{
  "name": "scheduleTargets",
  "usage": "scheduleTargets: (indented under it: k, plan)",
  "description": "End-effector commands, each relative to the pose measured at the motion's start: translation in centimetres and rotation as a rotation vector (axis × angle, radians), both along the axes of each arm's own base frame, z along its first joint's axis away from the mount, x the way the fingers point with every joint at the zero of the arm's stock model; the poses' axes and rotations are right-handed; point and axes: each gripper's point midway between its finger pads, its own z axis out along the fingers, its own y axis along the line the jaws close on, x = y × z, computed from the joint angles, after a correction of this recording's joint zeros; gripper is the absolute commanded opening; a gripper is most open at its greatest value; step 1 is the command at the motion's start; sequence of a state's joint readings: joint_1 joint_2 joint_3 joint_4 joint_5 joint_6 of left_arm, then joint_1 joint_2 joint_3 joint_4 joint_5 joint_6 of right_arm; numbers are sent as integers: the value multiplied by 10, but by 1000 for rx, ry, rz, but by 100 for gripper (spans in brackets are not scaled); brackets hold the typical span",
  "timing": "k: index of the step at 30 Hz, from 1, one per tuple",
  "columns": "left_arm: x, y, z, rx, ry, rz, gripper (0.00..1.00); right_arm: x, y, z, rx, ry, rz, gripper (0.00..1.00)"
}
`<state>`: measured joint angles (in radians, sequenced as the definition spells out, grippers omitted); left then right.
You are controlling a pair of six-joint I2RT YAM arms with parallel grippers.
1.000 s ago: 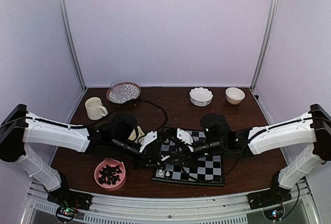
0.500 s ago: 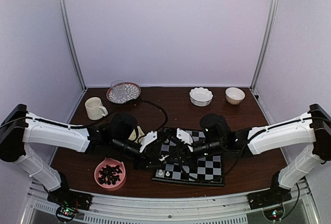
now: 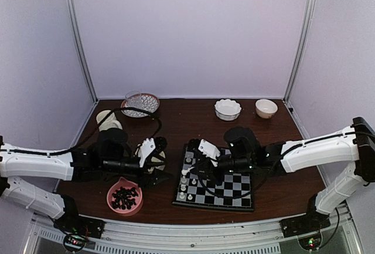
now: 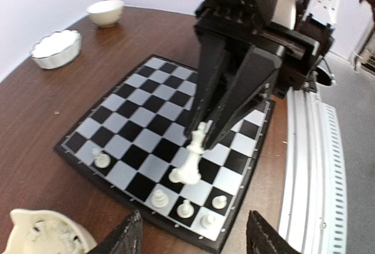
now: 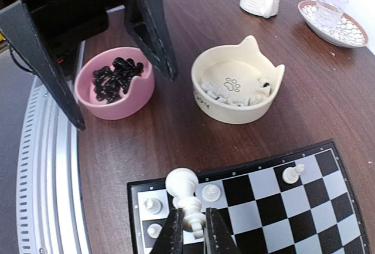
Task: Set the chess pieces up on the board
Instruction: Pass from the left arm to the right, then place the king on e1.
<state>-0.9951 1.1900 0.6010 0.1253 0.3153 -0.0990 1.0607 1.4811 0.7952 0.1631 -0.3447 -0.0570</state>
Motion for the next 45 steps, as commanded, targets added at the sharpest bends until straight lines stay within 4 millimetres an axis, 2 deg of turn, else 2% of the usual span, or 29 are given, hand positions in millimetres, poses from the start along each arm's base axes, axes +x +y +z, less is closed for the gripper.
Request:
scheduleTargets:
  k: [1, 8, 12, 14, 18, 29, 37, 45]
  plan:
    - [47, 39, 22, -45, -151, 329, 61, 30, 2, 11, -106, -54, -127, 7]
    - [73, 95, 36, -81, -227, 644, 61, 52, 4, -5, -352, -11, -195, 7]
    - [80, 110, 37, -88, -228, 741, 59, 60, 8, -11, -446, 21, -220, 6]
    - [83, 114, 36, -80, -227, 772, 59, 64, 12, -7, -459, 28, -233, 6]
    - [87, 119, 34, -69, -224, 802, 59, 70, 13, -9, -521, 39, -258, 6]
    - [88, 118, 32, -49, -220, 799, 59, 78, -4, -22, -723, 7, -273, 6]
    - [84, 108, 31, -62, -209, 743, 59, 76, 6, -38, -784, 9, -238, 4]
    - [84, 108, 31, -64, -209, 741, 59, 75, 9, -53, -833, 8, -221, 3]
